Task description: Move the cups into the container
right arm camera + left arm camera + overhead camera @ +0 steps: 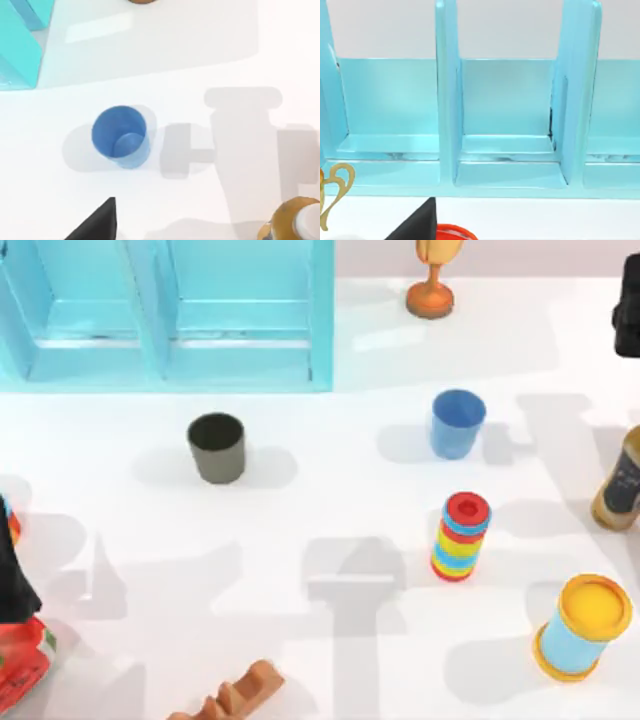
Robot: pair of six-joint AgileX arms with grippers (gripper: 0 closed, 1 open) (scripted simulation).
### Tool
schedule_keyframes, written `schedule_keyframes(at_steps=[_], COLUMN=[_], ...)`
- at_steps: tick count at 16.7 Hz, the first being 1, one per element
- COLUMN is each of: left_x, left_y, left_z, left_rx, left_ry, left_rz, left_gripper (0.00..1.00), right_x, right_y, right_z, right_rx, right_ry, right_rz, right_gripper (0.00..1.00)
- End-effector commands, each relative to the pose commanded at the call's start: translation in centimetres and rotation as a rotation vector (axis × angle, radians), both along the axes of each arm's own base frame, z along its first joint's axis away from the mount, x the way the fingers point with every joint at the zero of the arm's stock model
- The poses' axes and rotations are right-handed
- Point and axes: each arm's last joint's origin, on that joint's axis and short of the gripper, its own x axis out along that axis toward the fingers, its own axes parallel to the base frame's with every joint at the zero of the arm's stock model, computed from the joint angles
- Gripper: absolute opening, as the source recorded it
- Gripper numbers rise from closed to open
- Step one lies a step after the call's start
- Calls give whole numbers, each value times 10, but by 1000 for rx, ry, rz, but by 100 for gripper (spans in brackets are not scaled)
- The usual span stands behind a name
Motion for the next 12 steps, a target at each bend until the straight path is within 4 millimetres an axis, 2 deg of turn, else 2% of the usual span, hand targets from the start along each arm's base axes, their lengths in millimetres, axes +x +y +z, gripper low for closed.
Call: schedule_keyframes(at_steps=[3, 6, 9, 12], left_x=[0, 0, 0, 0], left_y=[0, 0, 0, 0], left_z=[0, 0, 0, 0], left_rx=[0, 0, 0, 0], left_ry=[0, 0, 0, 0], left_rz=[0, 0, 0, 0], left_gripper=[100, 100, 100, 100], right_x=[64, 113, 147, 167], right_y=[37, 75, 110, 136], right_z=[-9, -31, -56, -83], right_rx=[-31, -68, -98, -123], right_ry=[212, 377, 484, 559], right_rz=[5, 3, -3, -9], right_gripper=[100, 100, 100, 100])
